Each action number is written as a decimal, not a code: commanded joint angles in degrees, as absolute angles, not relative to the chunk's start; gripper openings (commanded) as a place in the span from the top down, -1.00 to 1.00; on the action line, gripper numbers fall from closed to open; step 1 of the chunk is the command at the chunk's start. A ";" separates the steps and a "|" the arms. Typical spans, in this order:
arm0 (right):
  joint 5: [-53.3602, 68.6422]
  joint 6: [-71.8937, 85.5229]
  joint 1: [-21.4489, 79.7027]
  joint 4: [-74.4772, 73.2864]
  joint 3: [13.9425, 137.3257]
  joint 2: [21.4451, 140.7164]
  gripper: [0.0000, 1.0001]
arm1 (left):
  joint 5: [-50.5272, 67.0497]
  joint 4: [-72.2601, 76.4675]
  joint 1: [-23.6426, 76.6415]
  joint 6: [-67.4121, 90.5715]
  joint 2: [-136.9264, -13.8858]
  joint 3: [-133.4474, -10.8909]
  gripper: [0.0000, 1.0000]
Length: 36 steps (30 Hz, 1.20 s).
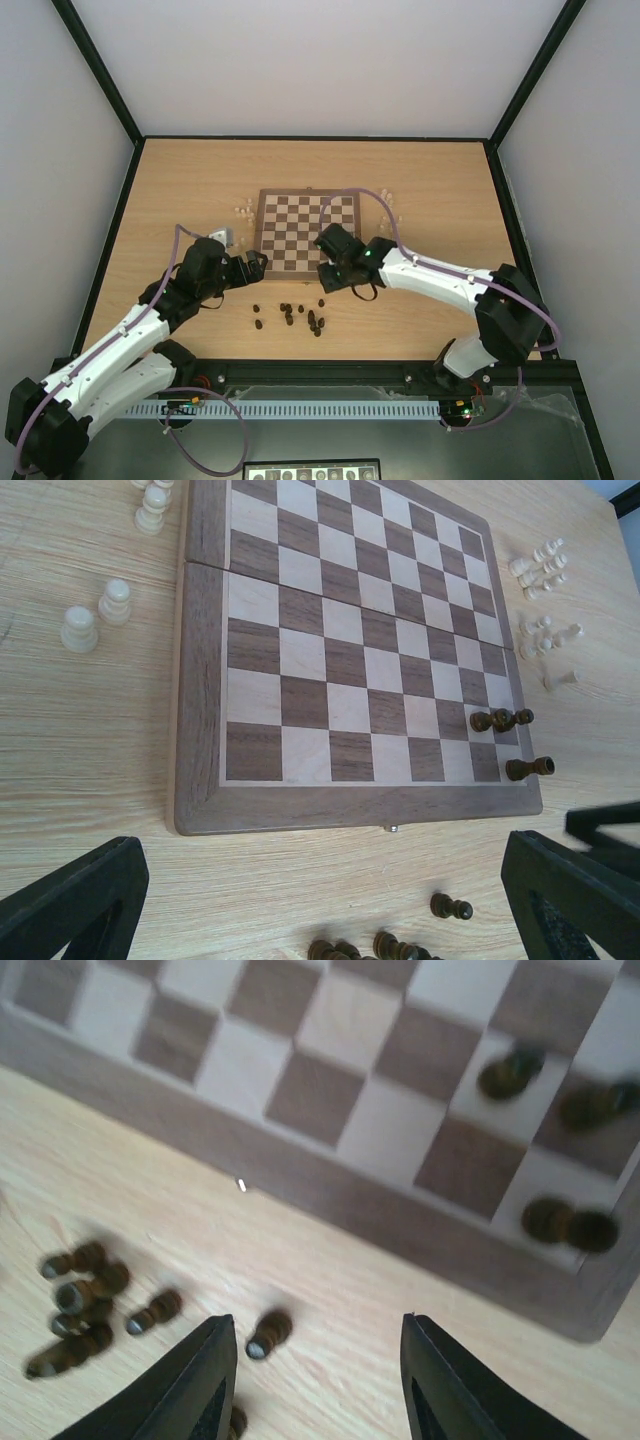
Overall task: Set up the chess pieces on the board
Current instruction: Pick up the chess piece at the center of the board.
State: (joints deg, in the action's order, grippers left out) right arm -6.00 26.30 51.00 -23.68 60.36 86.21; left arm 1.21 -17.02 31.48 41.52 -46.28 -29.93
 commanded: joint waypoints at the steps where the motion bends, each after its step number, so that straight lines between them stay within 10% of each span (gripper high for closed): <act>1: -5.87 30.24 53.80 -23.86 56.09 86.28 0.08 | 0.82 -16.69 31.56 41.61 -45.63 -29.98 -0.99; 36: -7.66 32.87 59.15 -21.26 57.32 96.50 0.76 | 0.96 -18.83 31.57 42.01 -40.63 -28.48 -0.99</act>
